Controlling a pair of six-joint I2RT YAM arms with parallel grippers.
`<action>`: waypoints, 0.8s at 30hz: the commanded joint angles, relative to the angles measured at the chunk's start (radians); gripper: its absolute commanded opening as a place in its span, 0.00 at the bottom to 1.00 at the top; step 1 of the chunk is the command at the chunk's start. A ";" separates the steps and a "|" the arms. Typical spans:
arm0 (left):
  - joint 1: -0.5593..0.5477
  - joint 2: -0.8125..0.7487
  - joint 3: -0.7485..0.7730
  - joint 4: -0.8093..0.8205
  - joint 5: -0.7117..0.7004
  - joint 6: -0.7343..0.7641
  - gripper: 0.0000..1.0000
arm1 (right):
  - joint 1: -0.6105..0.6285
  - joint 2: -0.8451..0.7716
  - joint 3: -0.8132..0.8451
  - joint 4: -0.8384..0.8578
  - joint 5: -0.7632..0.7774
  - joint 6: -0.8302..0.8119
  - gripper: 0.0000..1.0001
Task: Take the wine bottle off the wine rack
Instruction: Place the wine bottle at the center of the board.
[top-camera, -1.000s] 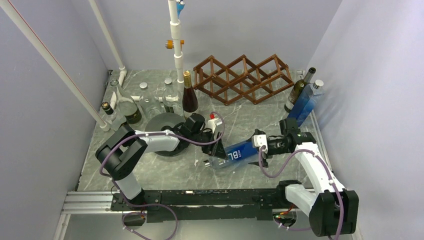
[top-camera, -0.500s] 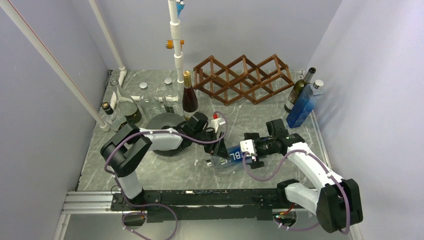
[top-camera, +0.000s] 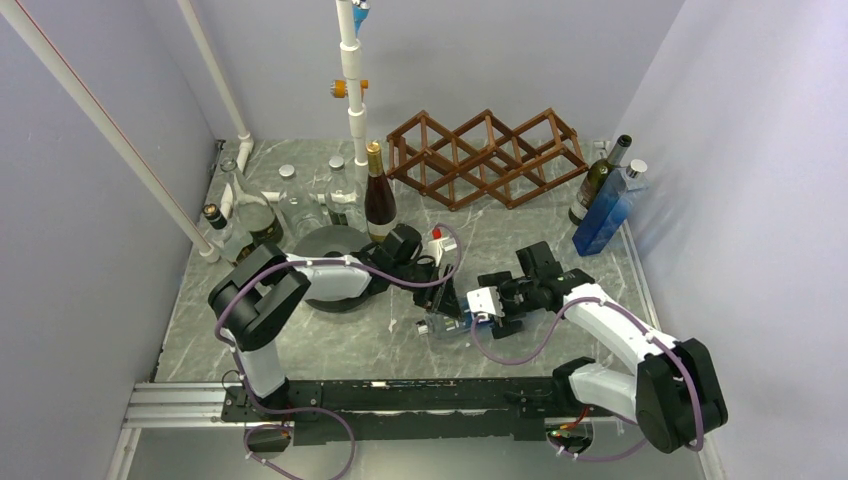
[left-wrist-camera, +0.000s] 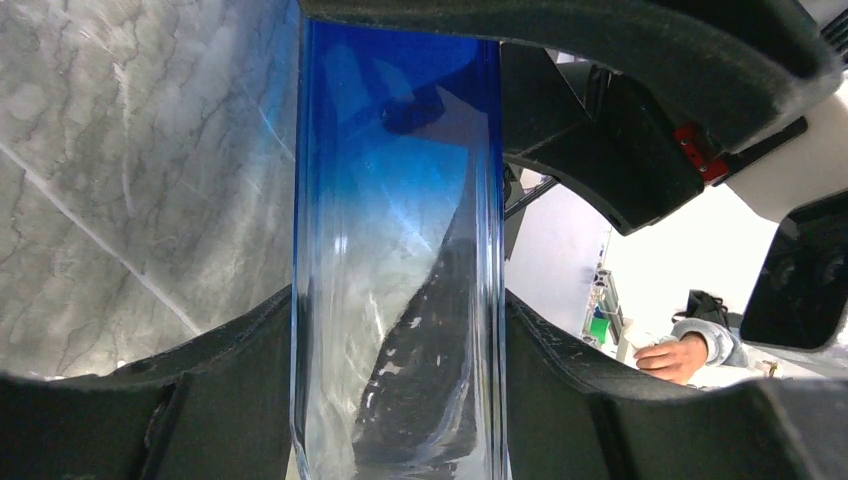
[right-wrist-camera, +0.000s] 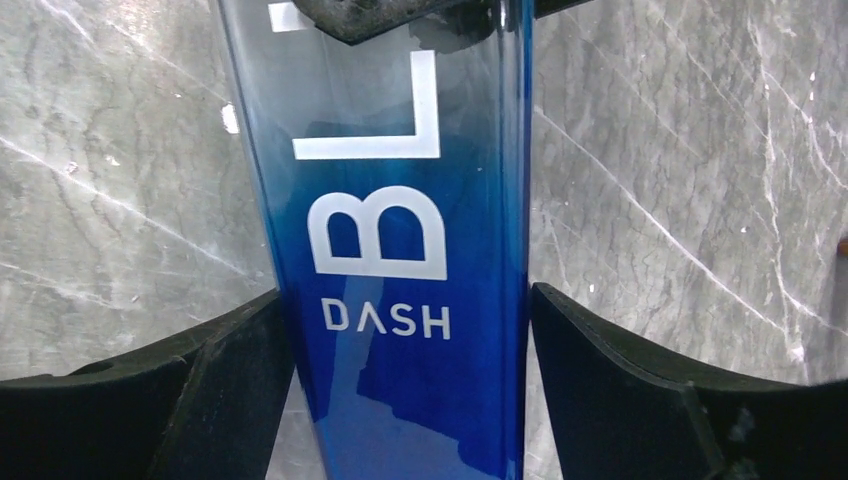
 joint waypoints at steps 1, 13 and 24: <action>-0.009 -0.016 0.047 0.052 0.066 -0.018 0.09 | 0.019 0.003 -0.014 0.054 0.036 0.014 0.75; -0.006 -0.059 0.016 0.054 0.037 -0.009 0.46 | 0.033 0.006 0.020 0.010 0.031 -0.018 0.00; 0.029 -0.181 -0.114 0.151 -0.057 -0.040 0.99 | 0.021 -0.002 0.041 -0.018 -0.025 0.007 0.00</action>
